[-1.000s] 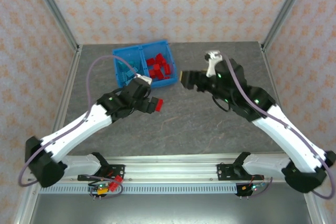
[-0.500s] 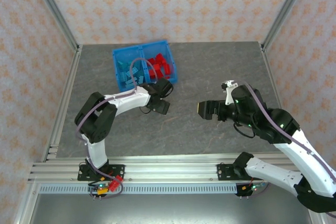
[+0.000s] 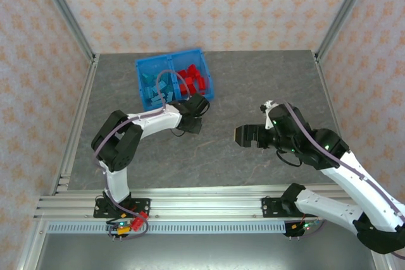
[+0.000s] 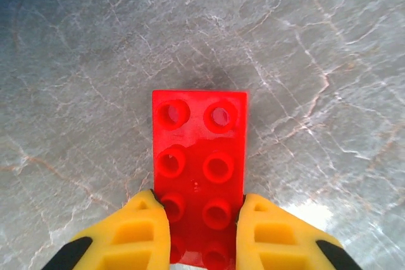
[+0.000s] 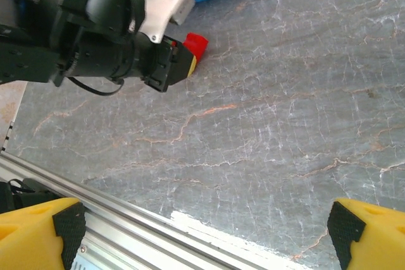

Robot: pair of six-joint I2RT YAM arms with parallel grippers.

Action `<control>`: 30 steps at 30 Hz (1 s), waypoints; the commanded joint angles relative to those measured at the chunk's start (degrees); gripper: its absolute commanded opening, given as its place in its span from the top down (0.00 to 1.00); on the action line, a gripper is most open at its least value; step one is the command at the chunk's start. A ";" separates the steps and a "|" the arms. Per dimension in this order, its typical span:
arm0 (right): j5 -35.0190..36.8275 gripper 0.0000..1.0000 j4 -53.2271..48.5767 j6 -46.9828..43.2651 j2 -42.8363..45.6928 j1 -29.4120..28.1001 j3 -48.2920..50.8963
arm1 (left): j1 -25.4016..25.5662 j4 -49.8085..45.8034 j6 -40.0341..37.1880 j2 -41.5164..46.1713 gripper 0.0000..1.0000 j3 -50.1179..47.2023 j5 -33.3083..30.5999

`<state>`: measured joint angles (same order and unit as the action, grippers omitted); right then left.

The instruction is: Sort the legos into containers by color

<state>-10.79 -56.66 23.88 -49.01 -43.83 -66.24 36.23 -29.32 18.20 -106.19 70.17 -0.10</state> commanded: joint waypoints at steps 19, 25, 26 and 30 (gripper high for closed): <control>3.49 0.01 0.99 6.11 5.37 -0.02 2.18 | -12.43 -1.20 -4.44 -16.76 0.83 45.49 -11.08; 5.23 0.01 -1.02 7.56 7.97 -0.02 2.70 | -14.28 -1.33 -2.90 -26.25 0.73 54.87 -10.88; 5.43 0.01 -1.16 7.63 8.27 -0.02 2.65 | -14.26 -1.89 -3.07 -26.90 0.65 56.17 -10.34; 6.51 0.00 -0.58 7.67 8.60 -0.02 3.73 | -13.96 -2.18 -3.03 -25.13 0.38 56.50 -6.74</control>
<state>-6.85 -56.62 30.65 -40.62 -43.83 -63.90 21.76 -31.20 14.70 -136.18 123.44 -8.01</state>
